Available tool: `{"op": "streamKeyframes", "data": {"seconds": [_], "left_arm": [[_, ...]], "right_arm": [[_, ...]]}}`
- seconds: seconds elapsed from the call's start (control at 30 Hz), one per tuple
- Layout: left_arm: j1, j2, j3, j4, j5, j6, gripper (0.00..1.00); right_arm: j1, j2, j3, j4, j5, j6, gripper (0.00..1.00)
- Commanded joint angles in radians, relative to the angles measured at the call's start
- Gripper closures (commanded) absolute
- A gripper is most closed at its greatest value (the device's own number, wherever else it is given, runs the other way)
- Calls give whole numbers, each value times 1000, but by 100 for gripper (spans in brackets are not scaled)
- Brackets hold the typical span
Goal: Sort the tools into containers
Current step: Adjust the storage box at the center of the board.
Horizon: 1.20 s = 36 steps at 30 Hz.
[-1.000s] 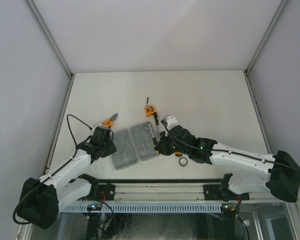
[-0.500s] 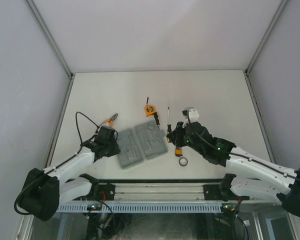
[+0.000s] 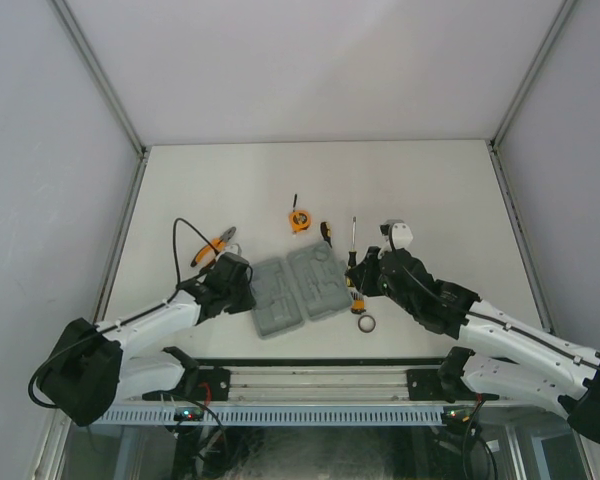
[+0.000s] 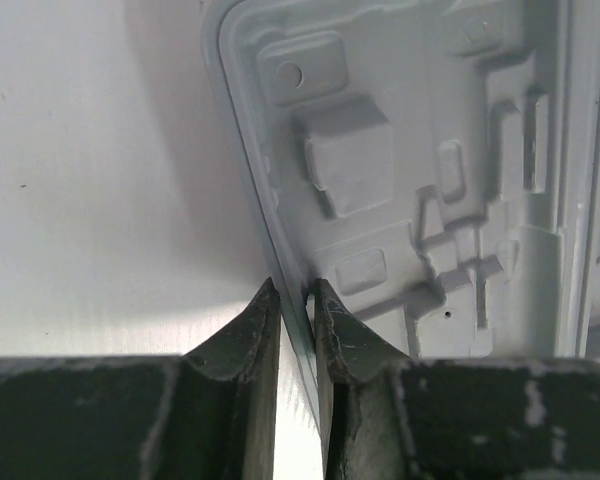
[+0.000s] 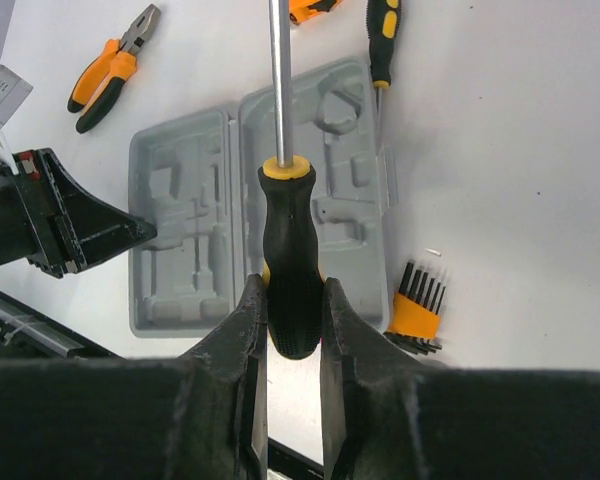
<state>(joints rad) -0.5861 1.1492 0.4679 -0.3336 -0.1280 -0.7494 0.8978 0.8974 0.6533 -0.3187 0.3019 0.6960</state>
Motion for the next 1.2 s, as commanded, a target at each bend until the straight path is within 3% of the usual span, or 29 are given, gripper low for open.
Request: {"op": "streamKeyframes", "data": {"seconds": [0.0,0.37,0.7,0.93,1.17], "left_arm": [[-23,-6,18,-12,-2,2,80],[-3,-143,-48,-108,-81,-44,88],[199,-320,-93,-179,-60,-60,98],[220,-361,-72,-115,91,-81,100],[220,-357,86,-195,143,-104,100]], "right_arm": [[-2,-19,11,23,15,23,100],[1,13,11,45,-8,33,100],[3,30,11,58,-22,34,100],[4,36,10,55,-30,40,100],[8,18,10,42,-18,48,100]]}}
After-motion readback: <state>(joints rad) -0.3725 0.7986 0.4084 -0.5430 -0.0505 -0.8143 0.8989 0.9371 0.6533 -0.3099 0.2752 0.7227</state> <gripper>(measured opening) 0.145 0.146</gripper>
